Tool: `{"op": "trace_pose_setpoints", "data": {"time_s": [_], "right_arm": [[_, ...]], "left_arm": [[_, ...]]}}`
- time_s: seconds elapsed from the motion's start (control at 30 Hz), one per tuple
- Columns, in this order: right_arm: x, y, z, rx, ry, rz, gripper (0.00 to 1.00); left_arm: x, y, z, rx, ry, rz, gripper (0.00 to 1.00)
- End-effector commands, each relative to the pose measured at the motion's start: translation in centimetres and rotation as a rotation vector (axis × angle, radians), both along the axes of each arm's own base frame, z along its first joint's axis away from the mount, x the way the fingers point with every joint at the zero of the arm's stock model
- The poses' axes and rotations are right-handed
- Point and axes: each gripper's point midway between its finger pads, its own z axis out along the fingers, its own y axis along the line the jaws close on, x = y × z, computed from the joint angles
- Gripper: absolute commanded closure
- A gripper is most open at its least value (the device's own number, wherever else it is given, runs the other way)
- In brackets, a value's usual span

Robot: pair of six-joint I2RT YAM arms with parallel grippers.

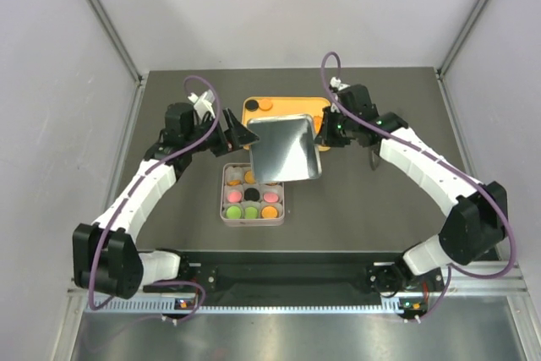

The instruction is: Pack the cookies

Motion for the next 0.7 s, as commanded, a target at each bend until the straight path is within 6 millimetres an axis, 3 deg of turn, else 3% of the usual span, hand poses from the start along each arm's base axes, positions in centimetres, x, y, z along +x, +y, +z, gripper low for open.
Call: {"op": "trace_pose_setpoints", "data": {"time_s": [0.0, 0.27, 0.4, 0.47, 0.5, 0.57, 0.6, 0.67], "right_arm": [[0.8, 3.0, 4.5, 0.129, -0.092, 0.056, 1.00], [0.6, 4.4, 3.8, 0.147, -0.074, 0.084, 1.00], [0.4, 4.7, 3.1, 0.154, -0.062, 0.089, 1.00], [0.3, 4.8, 3.0, 0.155, -0.063, 0.092, 1.00], [0.3, 4.8, 3.0, 0.155, -0.064, 0.096, 0.98], [0.4, 4.9, 3.1, 0.148, -0.076, 0.104, 0.91], [0.4, 4.8, 3.3, 0.141, -0.087, 0.105, 0.77], [1.0, 3.9, 3.4, 0.080, -0.139, 0.084, 0.63]], "left_arm": [[0.5, -1.5, 0.8, -0.034, -0.052, -0.060, 0.09], [1.0, -2.7, 1.0, -0.098, -0.012, -0.075, 0.32], [1.4, -2.8, 1.4, -0.108, -0.032, -0.079, 0.62], [1.5, -2.9, 1.2, -0.109, -0.026, -0.083, 0.84], [1.4, -2.9, 1.1, -0.107, -0.022, -0.085, 1.00], [1.6, -2.8, 1.0, -0.099, -0.017, -0.076, 1.00], [1.7, -2.8, 1.1, -0.095, -0.023, -0.071, 1.00], [1.7, -2.3, 0.2, -0.068, 0.028, -0.041, 1.00]]}}
